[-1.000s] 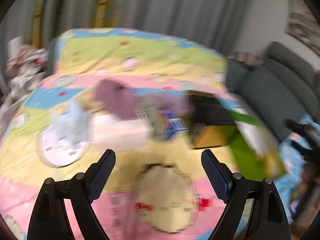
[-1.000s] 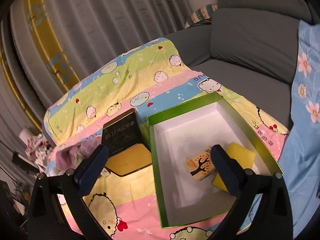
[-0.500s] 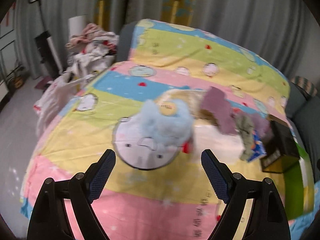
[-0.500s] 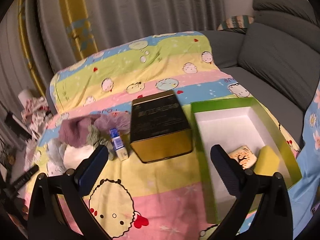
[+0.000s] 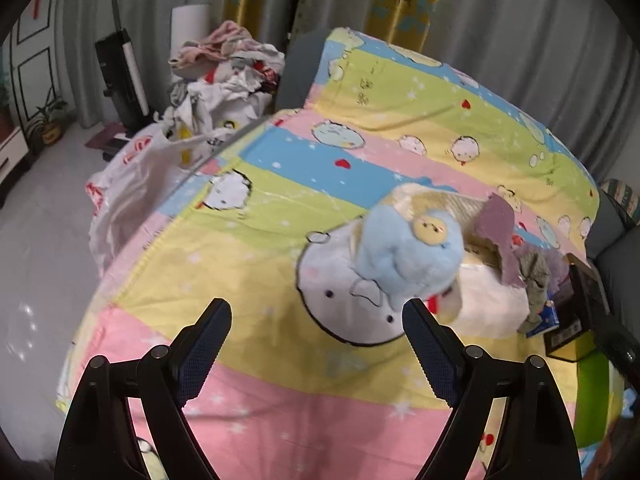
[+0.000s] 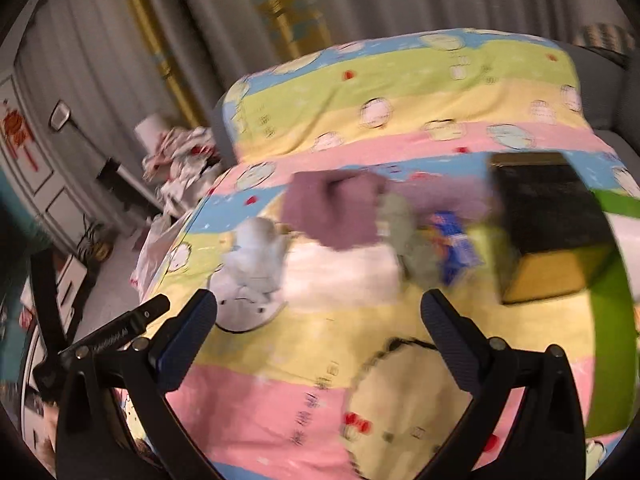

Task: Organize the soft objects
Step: 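Move the empty right tool back toward the blue plush toy, then grasp the blue plush toy with the right tool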

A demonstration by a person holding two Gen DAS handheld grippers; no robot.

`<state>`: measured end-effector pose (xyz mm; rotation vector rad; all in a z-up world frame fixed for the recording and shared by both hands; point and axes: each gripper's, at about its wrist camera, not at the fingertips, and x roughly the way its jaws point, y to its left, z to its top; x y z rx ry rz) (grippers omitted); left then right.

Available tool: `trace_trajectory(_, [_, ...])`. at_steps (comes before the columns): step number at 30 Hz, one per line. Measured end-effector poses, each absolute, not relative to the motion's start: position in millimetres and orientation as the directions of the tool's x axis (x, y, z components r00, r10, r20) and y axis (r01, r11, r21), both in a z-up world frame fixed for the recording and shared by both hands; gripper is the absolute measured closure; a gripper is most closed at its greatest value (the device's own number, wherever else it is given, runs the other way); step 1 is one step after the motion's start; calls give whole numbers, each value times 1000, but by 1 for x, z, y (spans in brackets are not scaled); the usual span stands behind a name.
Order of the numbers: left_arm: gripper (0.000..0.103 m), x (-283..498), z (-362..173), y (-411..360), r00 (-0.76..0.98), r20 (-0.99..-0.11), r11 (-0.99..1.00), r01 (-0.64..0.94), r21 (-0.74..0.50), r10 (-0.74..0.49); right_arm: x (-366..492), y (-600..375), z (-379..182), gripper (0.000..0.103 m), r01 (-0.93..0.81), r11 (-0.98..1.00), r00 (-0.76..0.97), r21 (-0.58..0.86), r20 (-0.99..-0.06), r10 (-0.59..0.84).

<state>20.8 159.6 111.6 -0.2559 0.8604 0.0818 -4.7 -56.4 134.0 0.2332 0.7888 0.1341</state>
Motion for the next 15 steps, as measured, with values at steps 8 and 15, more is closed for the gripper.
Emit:
trace_trajectory(8, [15,26,106,192,636,-770,934,-252,-251,-35,92,24,115,3,-100,988,640,119,-753,155])
trace_trajectory(15, [15,26,107,205,643,-760,907,-263,-330,-90,140,56,71,18,-108,991,599,-80,-801,1])
